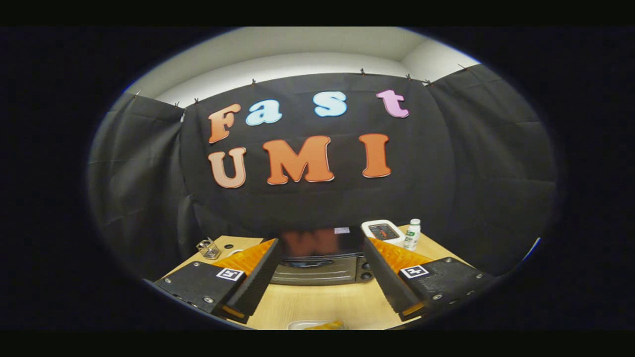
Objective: Open the toaster oven, put the food inside, and close the toaster oven door.
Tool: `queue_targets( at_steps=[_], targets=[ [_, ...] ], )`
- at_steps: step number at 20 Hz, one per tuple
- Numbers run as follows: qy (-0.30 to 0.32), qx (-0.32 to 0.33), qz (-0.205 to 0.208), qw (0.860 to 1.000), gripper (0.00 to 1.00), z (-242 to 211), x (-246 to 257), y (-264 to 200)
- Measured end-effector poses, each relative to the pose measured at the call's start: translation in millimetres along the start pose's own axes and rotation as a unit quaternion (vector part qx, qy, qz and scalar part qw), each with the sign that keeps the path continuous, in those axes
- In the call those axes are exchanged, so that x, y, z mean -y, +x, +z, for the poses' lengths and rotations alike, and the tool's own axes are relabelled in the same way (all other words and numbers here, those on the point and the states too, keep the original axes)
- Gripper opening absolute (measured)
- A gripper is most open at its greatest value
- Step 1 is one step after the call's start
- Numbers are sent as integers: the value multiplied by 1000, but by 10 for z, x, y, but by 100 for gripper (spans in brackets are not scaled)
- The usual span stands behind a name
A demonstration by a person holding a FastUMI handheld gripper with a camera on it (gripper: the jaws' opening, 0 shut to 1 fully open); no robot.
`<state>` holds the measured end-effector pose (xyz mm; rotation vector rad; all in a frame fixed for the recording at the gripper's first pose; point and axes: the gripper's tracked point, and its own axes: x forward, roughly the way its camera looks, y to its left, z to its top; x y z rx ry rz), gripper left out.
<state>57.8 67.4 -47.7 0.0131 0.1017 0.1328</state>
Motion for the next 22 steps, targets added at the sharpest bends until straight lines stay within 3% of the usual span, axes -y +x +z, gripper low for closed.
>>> queue_targets(
  at_steps=[6, 13, 22],
  targets=[
    [-9, -47, -22, 999, 99, -459, -30, 627],
    [-57, -120, 6, 991, 99, -955, -367, 1200],
    [-87, -177, -9, 980, 99, -1373, -388, 1479]
  ],
)
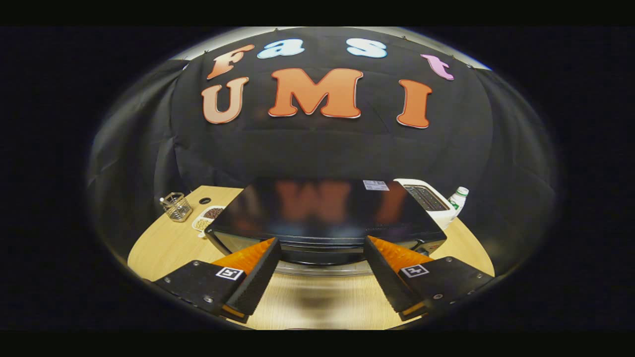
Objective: Open the toaster oven, put the food inside, and close the toaster oven door.
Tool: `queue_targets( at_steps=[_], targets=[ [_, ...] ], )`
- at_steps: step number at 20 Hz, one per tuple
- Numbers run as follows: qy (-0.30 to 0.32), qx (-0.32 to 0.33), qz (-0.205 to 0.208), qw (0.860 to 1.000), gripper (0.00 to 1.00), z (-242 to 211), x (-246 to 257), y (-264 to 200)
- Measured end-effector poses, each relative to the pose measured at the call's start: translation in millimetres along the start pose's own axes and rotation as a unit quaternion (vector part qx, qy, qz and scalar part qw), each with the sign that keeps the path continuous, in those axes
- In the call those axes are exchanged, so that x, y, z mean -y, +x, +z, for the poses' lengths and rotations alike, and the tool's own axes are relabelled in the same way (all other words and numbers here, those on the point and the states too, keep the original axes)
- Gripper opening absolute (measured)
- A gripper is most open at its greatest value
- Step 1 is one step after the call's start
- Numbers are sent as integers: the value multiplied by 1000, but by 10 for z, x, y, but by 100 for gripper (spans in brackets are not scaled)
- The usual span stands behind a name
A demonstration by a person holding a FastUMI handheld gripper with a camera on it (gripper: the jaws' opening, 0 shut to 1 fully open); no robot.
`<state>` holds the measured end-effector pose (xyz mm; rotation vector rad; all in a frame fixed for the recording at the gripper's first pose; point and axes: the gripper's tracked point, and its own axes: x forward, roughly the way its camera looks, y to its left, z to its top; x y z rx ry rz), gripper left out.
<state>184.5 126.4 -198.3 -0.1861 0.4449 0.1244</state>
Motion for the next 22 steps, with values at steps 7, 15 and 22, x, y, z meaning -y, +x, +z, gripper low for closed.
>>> queue_targets(
  at_steps=[7, 15, 22],
  targets=[
    [18, -28, 4, 999, 100, -221, 20, -58],
    [49, 23, -4, 999, 100, -16, 56, -225],
    [35, -7, 2, 999, 100, -40, -54, -8]
  ],
)
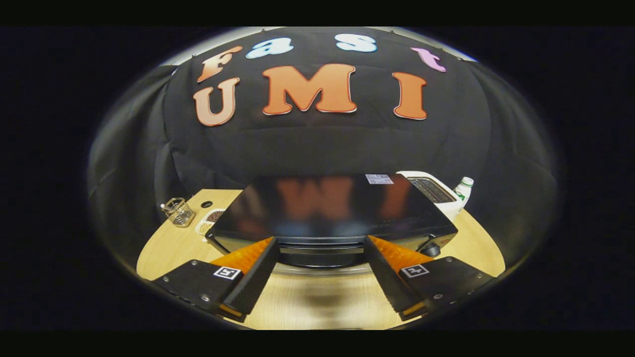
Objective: Open the toaster oven, put the food inside, and close the toaster oven door.
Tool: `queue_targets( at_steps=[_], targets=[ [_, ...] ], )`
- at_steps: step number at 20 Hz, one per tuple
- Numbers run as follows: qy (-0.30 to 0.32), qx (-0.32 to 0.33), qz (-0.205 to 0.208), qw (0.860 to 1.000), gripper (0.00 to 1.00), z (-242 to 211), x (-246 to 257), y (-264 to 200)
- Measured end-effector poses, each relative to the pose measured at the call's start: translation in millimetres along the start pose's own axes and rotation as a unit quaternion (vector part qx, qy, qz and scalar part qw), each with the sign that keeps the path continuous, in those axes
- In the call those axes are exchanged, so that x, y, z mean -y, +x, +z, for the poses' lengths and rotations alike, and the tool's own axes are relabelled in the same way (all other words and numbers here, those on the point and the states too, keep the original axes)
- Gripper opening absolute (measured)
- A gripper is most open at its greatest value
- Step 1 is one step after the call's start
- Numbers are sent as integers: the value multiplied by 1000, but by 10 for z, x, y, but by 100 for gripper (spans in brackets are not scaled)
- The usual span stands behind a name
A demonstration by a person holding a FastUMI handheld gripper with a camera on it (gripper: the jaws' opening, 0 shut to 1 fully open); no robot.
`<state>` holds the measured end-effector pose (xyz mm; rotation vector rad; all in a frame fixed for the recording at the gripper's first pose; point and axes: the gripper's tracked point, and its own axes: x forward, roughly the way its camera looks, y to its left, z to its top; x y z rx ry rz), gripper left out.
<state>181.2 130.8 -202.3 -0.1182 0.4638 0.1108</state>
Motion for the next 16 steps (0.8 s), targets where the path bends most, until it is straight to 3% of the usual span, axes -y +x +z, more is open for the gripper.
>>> queue_targets(
  at_steps=[6, 16],
  targets=[
    [3, -10, 7, 1000, 100, -177, -6, -210],
    [5, -50, -1, 999, 100, -840, 1, -623]
  ],
)
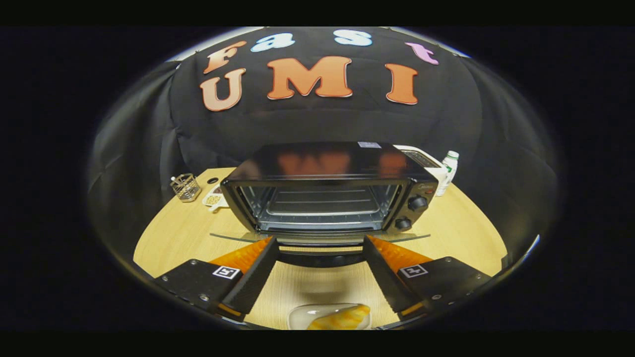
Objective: Open the toaster oven, put the food inside, and close the toaster oven door.
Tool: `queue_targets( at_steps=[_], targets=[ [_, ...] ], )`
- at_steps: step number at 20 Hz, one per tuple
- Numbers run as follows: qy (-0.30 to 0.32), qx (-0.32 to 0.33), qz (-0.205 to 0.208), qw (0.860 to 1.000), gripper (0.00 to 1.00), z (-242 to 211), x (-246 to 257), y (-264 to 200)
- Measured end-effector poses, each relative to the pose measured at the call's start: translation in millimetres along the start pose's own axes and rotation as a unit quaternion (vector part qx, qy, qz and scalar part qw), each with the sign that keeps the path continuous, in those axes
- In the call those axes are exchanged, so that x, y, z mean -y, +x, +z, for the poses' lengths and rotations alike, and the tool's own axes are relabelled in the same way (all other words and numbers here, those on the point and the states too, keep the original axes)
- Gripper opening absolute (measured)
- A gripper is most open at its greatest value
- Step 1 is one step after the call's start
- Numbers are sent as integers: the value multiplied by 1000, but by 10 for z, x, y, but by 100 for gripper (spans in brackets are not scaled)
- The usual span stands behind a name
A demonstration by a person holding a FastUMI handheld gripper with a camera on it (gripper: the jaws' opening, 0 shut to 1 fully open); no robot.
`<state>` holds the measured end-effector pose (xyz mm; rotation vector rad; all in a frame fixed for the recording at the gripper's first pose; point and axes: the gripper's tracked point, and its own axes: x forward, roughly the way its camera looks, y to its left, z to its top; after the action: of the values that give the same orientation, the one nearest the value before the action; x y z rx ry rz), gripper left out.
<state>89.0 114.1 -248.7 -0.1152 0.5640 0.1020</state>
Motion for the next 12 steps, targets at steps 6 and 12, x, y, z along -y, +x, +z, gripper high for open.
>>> queue_targets(
  at_steps=[6, 12],
  targets=[
    [-5, -46, -13, 999, 100, -471, 0, -64],
    [6, -119, -19, 993, 100, -1125, 21, 60]
  ],
)
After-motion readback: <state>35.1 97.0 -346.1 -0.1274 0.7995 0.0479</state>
